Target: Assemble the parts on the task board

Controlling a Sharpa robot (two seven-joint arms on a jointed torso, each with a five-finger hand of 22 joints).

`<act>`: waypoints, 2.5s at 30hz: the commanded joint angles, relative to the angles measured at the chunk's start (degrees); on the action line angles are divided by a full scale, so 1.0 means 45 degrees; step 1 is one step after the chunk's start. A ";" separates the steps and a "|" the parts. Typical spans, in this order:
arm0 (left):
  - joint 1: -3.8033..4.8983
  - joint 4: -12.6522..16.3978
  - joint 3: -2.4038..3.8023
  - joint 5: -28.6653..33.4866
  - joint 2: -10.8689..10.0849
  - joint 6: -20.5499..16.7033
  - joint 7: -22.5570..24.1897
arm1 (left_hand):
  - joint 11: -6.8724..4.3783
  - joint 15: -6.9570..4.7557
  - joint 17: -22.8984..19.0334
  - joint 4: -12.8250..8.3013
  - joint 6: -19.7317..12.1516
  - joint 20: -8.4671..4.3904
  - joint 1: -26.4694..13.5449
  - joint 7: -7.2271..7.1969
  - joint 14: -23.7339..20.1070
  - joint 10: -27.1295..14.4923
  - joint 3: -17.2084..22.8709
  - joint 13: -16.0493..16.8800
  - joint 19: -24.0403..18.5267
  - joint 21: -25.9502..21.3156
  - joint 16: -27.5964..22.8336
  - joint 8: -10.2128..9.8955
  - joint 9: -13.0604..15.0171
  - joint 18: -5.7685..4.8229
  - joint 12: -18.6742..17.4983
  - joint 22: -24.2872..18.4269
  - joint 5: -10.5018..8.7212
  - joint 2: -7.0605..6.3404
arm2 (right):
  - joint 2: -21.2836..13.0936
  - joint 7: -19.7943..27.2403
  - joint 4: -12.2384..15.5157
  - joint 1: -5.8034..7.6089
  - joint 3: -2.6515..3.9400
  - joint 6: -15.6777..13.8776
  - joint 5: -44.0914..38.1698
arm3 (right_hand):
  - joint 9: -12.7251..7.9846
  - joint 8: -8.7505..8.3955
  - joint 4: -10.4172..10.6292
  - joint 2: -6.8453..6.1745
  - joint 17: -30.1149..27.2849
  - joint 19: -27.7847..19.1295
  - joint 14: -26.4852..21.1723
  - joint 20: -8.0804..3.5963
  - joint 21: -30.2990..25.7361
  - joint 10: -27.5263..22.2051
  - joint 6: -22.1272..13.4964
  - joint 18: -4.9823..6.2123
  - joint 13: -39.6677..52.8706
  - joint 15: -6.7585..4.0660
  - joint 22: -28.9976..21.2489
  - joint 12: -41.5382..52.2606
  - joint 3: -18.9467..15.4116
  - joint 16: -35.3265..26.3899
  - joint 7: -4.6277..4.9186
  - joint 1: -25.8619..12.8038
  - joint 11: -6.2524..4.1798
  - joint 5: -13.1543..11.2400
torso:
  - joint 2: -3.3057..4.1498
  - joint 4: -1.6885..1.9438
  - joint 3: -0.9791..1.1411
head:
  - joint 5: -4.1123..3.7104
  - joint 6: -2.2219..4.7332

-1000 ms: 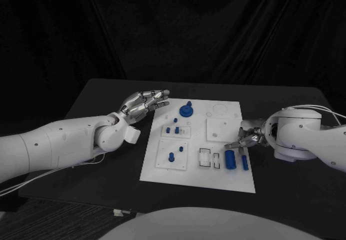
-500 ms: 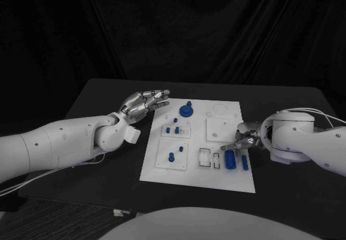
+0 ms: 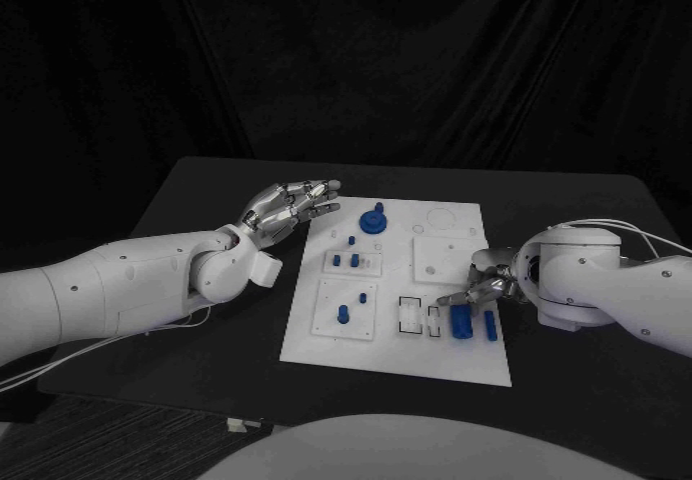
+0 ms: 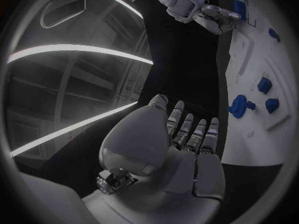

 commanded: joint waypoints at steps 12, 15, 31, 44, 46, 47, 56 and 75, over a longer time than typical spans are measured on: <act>-0.0011 0.0032 0.0013 0.0075 0.0015 0.0194 0.0093 | 0.0037 0.0020 0.0023 -0.0005 0.0073 -0.0012 -0.0036 0.0480 0.0062 0.0101 0.0081 0.0015 -0.0099 -0.0074 0.0074 0.0043 0.0012 0.0040 0.0085 -0.0018 0.0049 0.0071 | 0.0162 -0.0293 -0.0113 -0.0171 0.0004 0.0887 -0.0212 | 0.1257 -0.0150 -0.0632 0.0119 0.3351 0.0110 0.1317 0.0116 -0.0473 0.1330 -0.0814 0.0157 0.3352 0.0186 0.2333 0.0031 0.0613 0.0033 0.0076 0.2079 0.0213 0.3048 | 0.0000 0.0000 0.0000 | 0.0036 -0.0001; -0.0011 0.0033 0.0013 0.0075 0.0014 0.0199 0.0090 | 0.0042 0.0025 0.0025 -0.0007 0.0085 -0.0011 -0.0035 0.0482 0.0069 0.0110 0.0086 0.0017 -0.0094 -0.0072 0.0085 0.0047 0.0013 0.0040 0.0098 -0.0011 0.0049 0.0070 | 0.0167 -0.0266 -0.0107 -0.0205 0.0004 0.0651 -0.0176 | 0.1574 -0.0052 -0.1140 0.0233 0.3351 0.0129 0.1317 0.0096 -0.0471 0.1330 -0.0873 0.0153 0.3352 0.0153 0.2343 0.0031 0.0886 0.0033 0.0029 0.2772 0.0171 0.4269 | 0.0003 -0.0003 0.0001 | 0.0058 -0.0001; -0.0012 0.0001 0.0013 0.0075 0.0000 0.0219 0.0061 | 0.0083 0.0019 0.0028 -0.0033 0.0086 -0.0010 -0.0007 0.0500 0.0082 0.0132 0.0133 0.0018 -0.0092 -0.0072 0.0106 0.0056 0.0012 0.0042 0.0109 -0.0014 0.0076 0.0063 | -0.0253 0.0032 -0.0018 -0.0227 0.0005 -0.1459 0.2962 | 0.2608 0.0010 -0.2162 0.0122 0.3351 0.0150 0.1317 -0.0020 -0.0588 0.1330 -0.1132 0.0156 0.3352 0.0033 0.2348 0.0031 0.2644 0.0033 -0.0108 0.3075 0.0035 0.9756 | -0.0004 0.0004 -0.0002 | 0.0148 -0.0001; -0.0015 -0.0058 0.0013 0.0075 0.0031 0.0246 0.0041 | 0.0083 0.0019 0.0028 -0.0033 0.0086 -0.0010 -0.0007 0.0500 0.0082 0.0132 0.0133 0.0018 -0.0092 -0.0072 0.0106 0.0056 0.0012 0.0042 0.0109 -0.0014 0.0076 0.0063 | -0.0539 0.0242 0.0271 -0.0009 0.0007 -0.2552 0.5120 | 0.2815 0.0068 -0.2241 0.0055 0.3351 0.0148 0.1317 -0.0035 -0.0634 0.1330 -0.1110 0.0162 0.3352 0.0022 0.2341 0.0031 0.2960 0.0033 -0.0114 0.2733 0.0025 0.9992 | -0.0014 -0.0010 0.0003 | 0.0146 -0.0001; -0.0016 -0.0073 0.0013 0.0075 0.0040 0.0251 0.0031 | 0.0087 0.0018 0.0027 -0.0041 0.0084 -0.0010 0.0005 0.0503 0.0083 0.0138 0.0150 0.0018 -0.0087 -0.0071 0.0108 0.0058 0.0011 0.0043 0.0115 -0.0009 0.0085 0.0059 | -0.0458 0.0292 0.0267 0.0018 0.0007 -0.2586 0.5210 | 0.2869 0.0076 -0.2257 0.0045 0.3351 0.0145 0.1317 -0.0035 -0.0652 0.1330 -0.1119 0.0165 0.3352 0.0020 0.2338 0.0031 0.3012 0.0033 -0.0116 0.2635 0.0023 0.9808 | -0.0006 -0.0002 0.0002 | 0.0112 -0.0001; -0.0016 -0.0081 0.0013 0.0075 0.0047 0.0256 0.0023 | 0.0087 0.0018 0.0027 -0.0041 0.0084 -0.0010 0.0005 0.0503 0.0083 0.0138 0.0150 0.0018 -0.0087 -0.0071 0.0108 0.0058 0.0011 0.0043 0.0115 -0.0009 0.0085 0.0059 | -0.0390 0.0308 0.0251 0.0029 0.0007 -0.2573 0.5268 | 0.2898 0.0079 -0.2263 0.0046 0.3351 0.0146 0.1317 -0.0035 -0.0653 0.1330 -0.1122 0.0165 0.3352 0.0021 0.2338 0.0031 0.3040 0.0033 -0.0116 0.2578 0.0023 0.9700 | -0.0007 -0.0004 0.0003 | 0.0126 -0.0001; -0.0017 -0.0082 0.0013 0.0075 0.0084 0.0279 0.0005 | 0.0086 0.0021 0.0029 -0.0043 0.0083 -0.0010 0.0009 0.0505 0.0088 0.0141 0.0160 0.0018 -0.0064 -0.0061 0.0117 0.0059 0.0010 0.0044 0.0117 0.0023 0.0088 0.0057 | 0.0293 0.0352 0.0019 0.0052 0.0007 -0.2388 0.5451 | 0.3047 0.0043 -0.2301 0.0107 0.3351 0.0147 0.1317 -0.0024 -0.0678 0.1330 -0.1216 0.0165 0.3352 0.0036 0.2338 0.0031 0.3180 0.0033 -0.0090 0.2324 0.0044 0.8904 | -0.0003 -0.0003 0.0001 | 0.0204 -0.0001; -0.0018 -0.0065 0.0013 0.0075 0.0069 0.0325 -0.0031 | 0.0083 0.0032 0.0026 -0.0049 0.0086 -0.0009 0.0019 0.0509 0.0082 0.0144 0.0186 0.0016 -0.0069 -0.0063 0.0112 0.0064 0.0009 0.0045 0.0114 0.0005 0.0091 0.0043 | 0.1166 0.0101 -0.0482 -0.0174 0.0005 -0.1910 0.5478 | 0.2934 -0.0463 -0.1947 0.0429 0.3351 0.0136 0.1317 0.0117 -0.0793 0.1330 -0.1499 0.0187 0.3352 0.0203 0.2313 0.0031 0.2955 0.0033 0.0140 0.1709 0.0246 0.5551 | -0.0001 0.0018 -0.0008 | 0.0219 -0.0001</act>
